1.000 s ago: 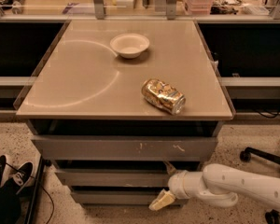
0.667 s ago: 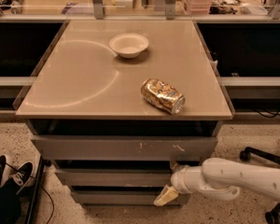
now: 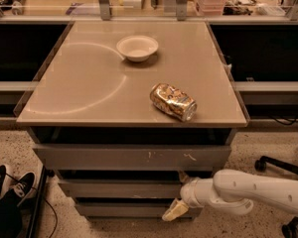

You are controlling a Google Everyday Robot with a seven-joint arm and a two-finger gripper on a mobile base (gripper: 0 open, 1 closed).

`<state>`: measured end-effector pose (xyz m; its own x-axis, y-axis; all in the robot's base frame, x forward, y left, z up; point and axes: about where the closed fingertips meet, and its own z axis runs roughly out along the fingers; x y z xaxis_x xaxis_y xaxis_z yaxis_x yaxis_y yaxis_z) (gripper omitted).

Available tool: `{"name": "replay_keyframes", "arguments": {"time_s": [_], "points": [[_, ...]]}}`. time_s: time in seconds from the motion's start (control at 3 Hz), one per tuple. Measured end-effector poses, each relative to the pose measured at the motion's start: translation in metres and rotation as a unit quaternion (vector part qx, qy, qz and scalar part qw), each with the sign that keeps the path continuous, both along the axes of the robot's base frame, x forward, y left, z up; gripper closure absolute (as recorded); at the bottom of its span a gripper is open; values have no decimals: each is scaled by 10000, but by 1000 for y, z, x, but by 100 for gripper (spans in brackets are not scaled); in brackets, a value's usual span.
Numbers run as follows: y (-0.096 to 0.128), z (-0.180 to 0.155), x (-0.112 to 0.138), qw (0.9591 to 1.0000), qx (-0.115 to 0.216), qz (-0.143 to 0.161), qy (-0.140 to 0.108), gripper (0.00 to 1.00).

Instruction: Open middle drawer

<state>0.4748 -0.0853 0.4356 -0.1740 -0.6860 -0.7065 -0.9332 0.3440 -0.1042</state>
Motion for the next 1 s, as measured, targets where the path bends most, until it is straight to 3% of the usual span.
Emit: {"name": "replay_keyframes", "arguments": {"time_s": [0.33, 1.0], "points": [[11, -18, -19, 9989, -48, 306, 345, 0], [16, -24, -36, 9946, -203, 748, 684, 0]]}}
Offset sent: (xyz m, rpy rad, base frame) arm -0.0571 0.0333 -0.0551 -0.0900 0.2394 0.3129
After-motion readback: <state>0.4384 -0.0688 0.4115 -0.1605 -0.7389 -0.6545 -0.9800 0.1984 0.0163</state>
